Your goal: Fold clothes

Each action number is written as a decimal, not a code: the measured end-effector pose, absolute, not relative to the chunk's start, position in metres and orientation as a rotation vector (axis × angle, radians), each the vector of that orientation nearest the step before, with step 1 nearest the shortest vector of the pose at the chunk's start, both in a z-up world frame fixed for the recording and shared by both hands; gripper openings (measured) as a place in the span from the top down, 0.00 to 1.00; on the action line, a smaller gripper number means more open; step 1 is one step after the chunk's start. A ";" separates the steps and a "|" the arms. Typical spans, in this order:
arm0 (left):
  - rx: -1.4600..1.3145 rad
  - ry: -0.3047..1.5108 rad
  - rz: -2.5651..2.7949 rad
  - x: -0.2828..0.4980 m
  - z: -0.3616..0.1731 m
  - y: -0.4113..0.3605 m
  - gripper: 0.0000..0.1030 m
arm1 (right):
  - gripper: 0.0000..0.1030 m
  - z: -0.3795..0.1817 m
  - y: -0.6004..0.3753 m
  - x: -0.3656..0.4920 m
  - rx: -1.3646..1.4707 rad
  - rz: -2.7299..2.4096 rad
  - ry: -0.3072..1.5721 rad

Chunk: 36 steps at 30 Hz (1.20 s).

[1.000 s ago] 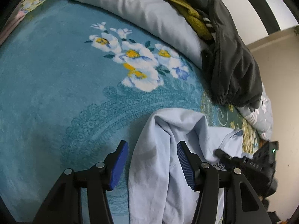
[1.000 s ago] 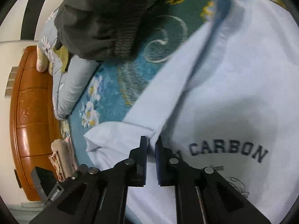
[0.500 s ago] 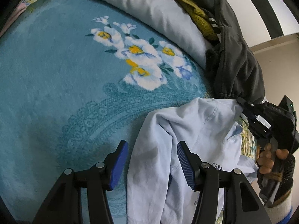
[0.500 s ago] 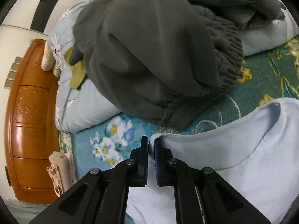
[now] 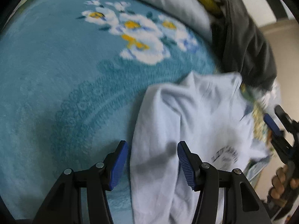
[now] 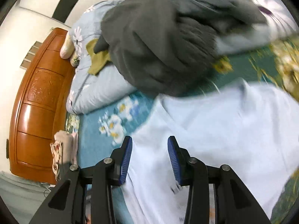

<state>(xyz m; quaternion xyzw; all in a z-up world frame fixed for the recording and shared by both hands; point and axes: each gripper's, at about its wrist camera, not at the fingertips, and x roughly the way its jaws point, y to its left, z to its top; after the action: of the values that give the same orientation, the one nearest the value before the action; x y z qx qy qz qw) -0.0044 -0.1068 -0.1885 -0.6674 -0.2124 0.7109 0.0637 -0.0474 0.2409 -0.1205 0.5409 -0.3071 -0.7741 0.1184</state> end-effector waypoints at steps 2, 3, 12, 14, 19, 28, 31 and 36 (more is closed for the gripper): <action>-2.056 -0.557 2.128 -0.004 -0.192 -0.098 0.43 | 0.61 -0.129 0.250 -0.026 1.597 -2.262 -0.948; -2.066 -0.520 2.119 -0.003 -0.192 -0.094 0.43 | 0.61 -0.130 0.252 -0.020 1.604 -2.260 -0.958; -2.067 -0.390 2.106 0.000 -0.190 -0.085 0.80 | 0.61 -0.145 0.269 0.035 1.662 -2.239 -1.048; -2.032 -0.393 2.131 -0.001 -0.185 -0.088 0.87 | 0.61 -0.147 0.270 0.039 1.669 -2.225 -1.069; -2.014 -0.220 2.259 -0.022 -0.158 -0.108 0.92 | 0.61 -0.148 0.274 0.050 1.685 -2.229 -1.048; -1.996 0.034 2.430 -0.063 -0.127 -0.160 0.47 | 0.61 -0.155 0.274 0.061 1.710 -2.210 -1.067; -1.995 -0.200 2.350 -0.063 -0.134 -0.170 0.46 | 0.61 -0.157 0.272 0.063 1.719 -2.203 -1.066; -2.032 -0.548 2.232 -0.039 -0.137 -0.184 0.37 | 0.61 -0.161 0.270 0.061 1.738 -2.194 -1.076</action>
<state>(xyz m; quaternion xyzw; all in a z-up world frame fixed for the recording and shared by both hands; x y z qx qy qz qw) -0.0395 -0.1843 -0.1371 -0.6620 -0.1785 0.7270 0.0368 0.0607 0.2705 -0.1611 0.5782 -0.3578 -0.7298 0.0716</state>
